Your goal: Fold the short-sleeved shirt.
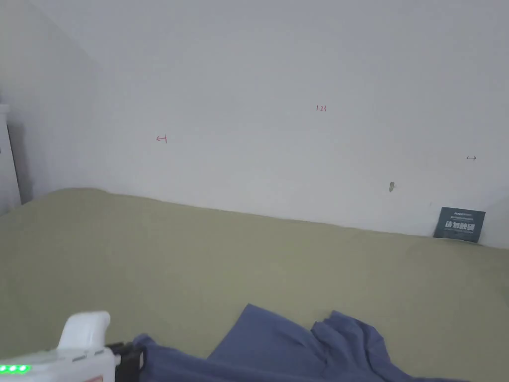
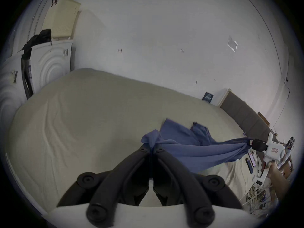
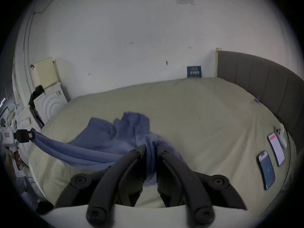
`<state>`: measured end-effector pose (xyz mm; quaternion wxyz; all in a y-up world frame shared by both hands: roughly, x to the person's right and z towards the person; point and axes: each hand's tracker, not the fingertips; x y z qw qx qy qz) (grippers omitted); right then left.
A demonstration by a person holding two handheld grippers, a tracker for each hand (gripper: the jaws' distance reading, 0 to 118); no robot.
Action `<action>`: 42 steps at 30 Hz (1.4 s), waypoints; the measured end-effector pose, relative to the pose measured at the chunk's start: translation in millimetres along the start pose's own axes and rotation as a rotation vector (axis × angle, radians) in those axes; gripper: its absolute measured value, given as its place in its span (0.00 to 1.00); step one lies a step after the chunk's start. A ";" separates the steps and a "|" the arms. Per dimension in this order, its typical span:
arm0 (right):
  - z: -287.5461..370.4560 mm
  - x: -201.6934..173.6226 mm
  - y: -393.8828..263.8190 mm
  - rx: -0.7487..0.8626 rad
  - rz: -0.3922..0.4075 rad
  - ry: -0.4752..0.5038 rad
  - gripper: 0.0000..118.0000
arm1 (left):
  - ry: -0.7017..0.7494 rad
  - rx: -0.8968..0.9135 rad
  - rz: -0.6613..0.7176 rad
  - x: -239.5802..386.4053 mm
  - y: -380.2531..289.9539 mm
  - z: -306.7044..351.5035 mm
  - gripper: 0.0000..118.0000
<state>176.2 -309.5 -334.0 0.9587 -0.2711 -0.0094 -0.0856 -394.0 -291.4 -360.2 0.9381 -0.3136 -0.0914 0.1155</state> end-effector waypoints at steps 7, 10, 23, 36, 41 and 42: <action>15.2 7.9 -45.9 -0.089 0.016 -0.014 0.13 | 0.048 -0.142 0.071 -24.9 -59.6 -2.3 0.02; 15.0 11.8 -58.2 -0.127 0.009 -0.034 0.13 | 0.057 -0.213 0.135 -33.5 -81.8 -5.5 0.02; 59.4 -1.2 -49.5 0.017 0.108 -0.073 0.97 | 0.059 -0.061 0.099 -24.2 -73.2 33.3 0.78; 86.0 -25.5 -55.3 0.016 0.125 -0.118 0.06 | 0.010 0.032 -0.056 12.5 -61.6 45.8 0.00; 80.8 -27.0 -52.9 0.032 0.139 -0.114 0.06 | 0.013 -0.077 -0.061 -3.2 -40.8 35.5 0.00; 79.3 -27.0 -50.9 0.029 0.134 -0.109 0.06 | 0.012 -0.117 -0.052 -6.2 -35.8 33.2 0.00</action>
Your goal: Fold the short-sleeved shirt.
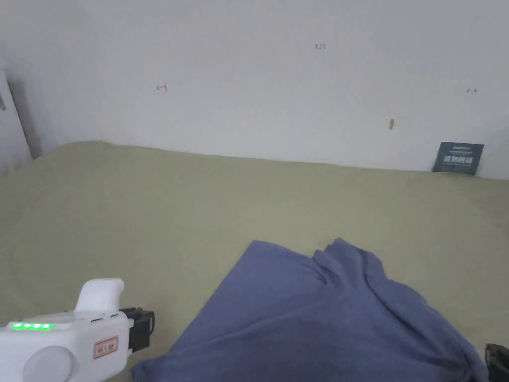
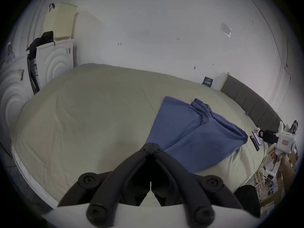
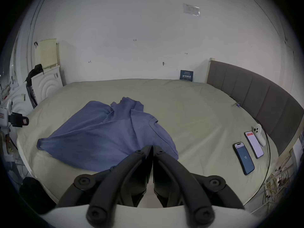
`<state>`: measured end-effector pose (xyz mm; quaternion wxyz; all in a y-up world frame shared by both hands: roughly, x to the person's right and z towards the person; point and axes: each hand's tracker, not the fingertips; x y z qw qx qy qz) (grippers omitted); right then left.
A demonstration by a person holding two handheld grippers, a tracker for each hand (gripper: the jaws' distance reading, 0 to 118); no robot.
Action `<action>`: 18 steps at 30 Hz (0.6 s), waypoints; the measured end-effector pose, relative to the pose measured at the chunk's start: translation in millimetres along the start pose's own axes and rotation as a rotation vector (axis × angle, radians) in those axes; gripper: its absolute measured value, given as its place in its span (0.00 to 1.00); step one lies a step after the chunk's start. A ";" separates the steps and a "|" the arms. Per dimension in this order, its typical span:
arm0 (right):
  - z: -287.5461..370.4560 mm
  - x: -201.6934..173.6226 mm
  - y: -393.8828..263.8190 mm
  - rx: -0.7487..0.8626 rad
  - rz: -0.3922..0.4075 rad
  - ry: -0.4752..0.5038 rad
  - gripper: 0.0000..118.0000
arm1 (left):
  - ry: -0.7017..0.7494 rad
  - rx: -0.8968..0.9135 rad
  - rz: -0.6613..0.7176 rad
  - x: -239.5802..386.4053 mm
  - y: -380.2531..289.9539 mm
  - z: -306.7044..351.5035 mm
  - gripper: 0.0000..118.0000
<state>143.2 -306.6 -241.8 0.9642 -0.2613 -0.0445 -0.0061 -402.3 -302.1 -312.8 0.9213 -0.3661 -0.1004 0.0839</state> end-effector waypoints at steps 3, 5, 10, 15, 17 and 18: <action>-3.4 -1.9 3.8 -0.003 -0.005 -0.001 0.06 | -0.004 -0.117 0.012 -12.0 16.9 -9.1 0.00; -6.5 -2.6 5.2 -0.008 -0.001 0.001 0.06 | 0.016 -0.144 0.013 -18.3 23.1 -14.4 0.29; -14.9 -5.5 3.3 -0.031 0.015 0.008 0.06 | -0.038 -0.222 -0.023 -24.6 14.0 -30.7 0.94; -25.0 -7.6 -0.2 -0.055 0.013 0.017 0.06 | -0.007 -0.310 -0.044 -17.7 -9.2 -63.4 0.91; -25.6 -7.2 -0.9 -0.060 0.007 0.023 0.06 | 0.025 -0.347 -0.030 -19.4 -24.6 -80.5 0.86; -25.6 -6.4 -0.6 -0.062 0.007 0.024 0.06 | 0.045 -0.383 -0.014 -20.5 -30.8 -86.3 0.81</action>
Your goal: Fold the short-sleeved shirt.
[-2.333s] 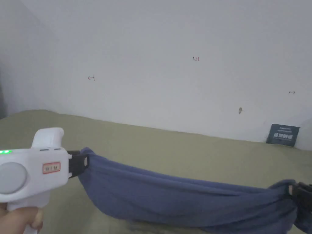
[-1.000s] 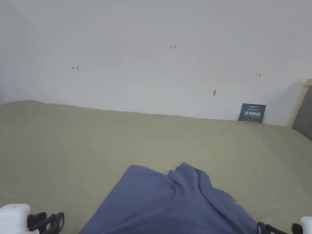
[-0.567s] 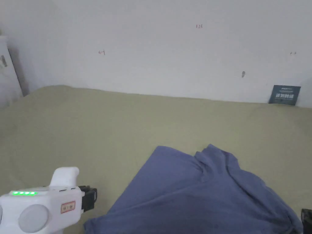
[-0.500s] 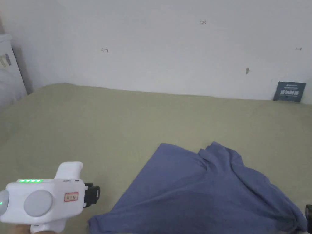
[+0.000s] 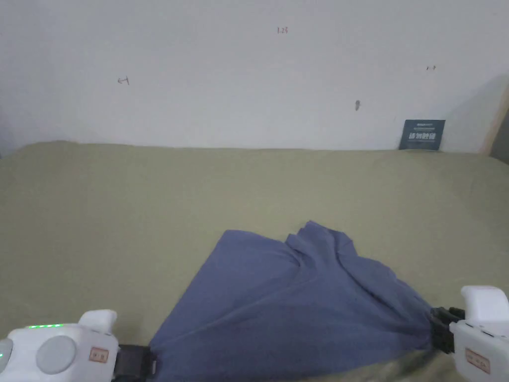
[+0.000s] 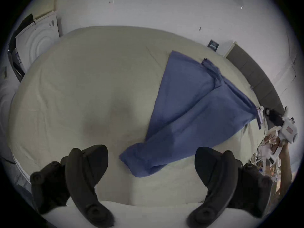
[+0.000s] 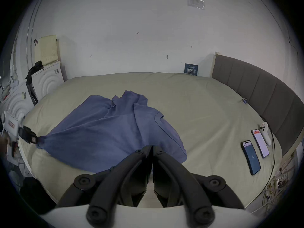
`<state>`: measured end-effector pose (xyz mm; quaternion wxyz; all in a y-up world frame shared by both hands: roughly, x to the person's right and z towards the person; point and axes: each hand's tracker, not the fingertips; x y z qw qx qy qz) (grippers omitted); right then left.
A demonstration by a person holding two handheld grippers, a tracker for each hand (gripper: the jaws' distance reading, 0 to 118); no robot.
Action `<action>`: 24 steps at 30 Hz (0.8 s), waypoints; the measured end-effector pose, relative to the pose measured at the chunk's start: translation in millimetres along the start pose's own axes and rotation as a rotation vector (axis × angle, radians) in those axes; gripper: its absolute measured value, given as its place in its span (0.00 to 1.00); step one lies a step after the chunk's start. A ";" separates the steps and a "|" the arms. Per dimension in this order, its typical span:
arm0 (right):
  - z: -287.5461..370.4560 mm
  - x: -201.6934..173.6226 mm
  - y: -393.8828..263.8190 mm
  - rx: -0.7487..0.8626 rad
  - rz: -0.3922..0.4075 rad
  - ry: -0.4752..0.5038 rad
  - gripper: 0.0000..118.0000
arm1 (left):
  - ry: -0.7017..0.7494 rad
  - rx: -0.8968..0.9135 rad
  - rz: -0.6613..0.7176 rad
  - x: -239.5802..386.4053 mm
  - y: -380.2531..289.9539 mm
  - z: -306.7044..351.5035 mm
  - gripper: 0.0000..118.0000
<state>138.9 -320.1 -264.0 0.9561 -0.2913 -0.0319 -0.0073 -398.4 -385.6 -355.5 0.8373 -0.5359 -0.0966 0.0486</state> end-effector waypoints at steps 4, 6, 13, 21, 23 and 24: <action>-1.1 7.3 7.4 -0.009 0.033 -0.009 0.06 | -0.002 0.077 0.050 -5.0 -12.8 -0.4 0.12; -8.4 10.6 18.3 -0.025 0.058 -0.003 0.06 | -0.075 0.059 0.104 -8.7 -12.8 4.1 0.04; -88.3 10.3 102.3 -0.123 0.101 0.067 0.06 | -0.060 0.083 0.061 -12.1 -10.0 8.5 0.04; -242.6 -22.8 178.5 -0.538 0.221 0.206 0.95 | -0.068 0.063 0.042 -12.5 -11.7 6.0 0.04; -270.1 -37.1 176.1 -0.593 0.349 0.143 0.93 | -0.071 0.057 0.052 -9.5 -11.9 3.9 0.04; -278.3 -42.9 175.5 -0.541 0.419 0.137 0.90 | -0.074 0.050 0.052 -10.2 -13.2 1.8 0.04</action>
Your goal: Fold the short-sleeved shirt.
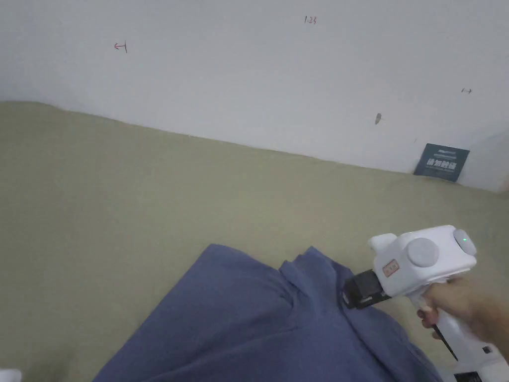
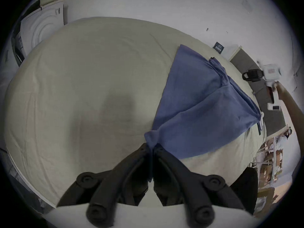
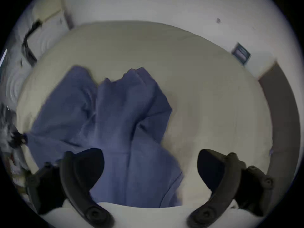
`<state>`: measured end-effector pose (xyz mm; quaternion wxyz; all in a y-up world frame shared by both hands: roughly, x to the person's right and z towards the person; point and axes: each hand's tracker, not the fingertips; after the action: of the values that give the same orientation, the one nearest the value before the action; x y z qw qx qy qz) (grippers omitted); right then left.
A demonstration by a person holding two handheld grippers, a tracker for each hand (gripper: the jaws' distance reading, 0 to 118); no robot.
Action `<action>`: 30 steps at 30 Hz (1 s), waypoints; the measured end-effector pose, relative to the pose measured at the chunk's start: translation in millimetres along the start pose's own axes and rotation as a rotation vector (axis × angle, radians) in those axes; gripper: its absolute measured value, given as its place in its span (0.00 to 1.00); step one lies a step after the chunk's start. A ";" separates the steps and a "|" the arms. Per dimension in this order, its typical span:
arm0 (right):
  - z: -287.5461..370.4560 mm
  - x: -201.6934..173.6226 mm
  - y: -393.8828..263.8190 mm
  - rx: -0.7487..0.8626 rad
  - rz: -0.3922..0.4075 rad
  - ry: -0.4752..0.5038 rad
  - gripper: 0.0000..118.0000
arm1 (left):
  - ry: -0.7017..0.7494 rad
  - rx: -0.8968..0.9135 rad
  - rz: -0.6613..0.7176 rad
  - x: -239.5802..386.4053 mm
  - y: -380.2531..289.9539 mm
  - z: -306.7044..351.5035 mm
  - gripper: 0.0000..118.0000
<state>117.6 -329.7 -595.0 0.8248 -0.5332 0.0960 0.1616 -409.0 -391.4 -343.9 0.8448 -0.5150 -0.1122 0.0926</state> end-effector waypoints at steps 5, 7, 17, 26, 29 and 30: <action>-41.9 -7.5 19.6 0.002 0.021 -0.023 0.89 | -0.009 -0.008 0.009 -0.9 3.5 -0.8 0.04; -51.9 -7.5 20.8 -0.022 -0.016 0.001 0.85 | -0.015 -0.016 0.005 -1.6 5.7 -1.5 0.04; -23.5 -17.9 12.4 -0.032 0.032 0.053 0.13 | -0.036 -0.012 0.032 -8.0 7.4 -2.2 0.04; 50.0 3.7 9.7 0.166 -0.142 0.154 0.12 | -0.081 0.125 0.098 -6.4 24.2 23.0 0.04; 79.0 11.5 6.5 0.250 -0.160 0.124 0.11 | -0.098 0.193 0.086 -2.8 45.6 41.8 0.04; 88.0 15.4 6.1 0.278 -0.182 0.135 0.11 | -0.101 0.213 0.080 -0.5 55.4 47.8 0.04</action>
<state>128.4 -244.8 -568.9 0.8936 -0.4301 0.1237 0.0352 -425.4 -325.9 -372.0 0.8836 -0.4210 -0.1236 0.1637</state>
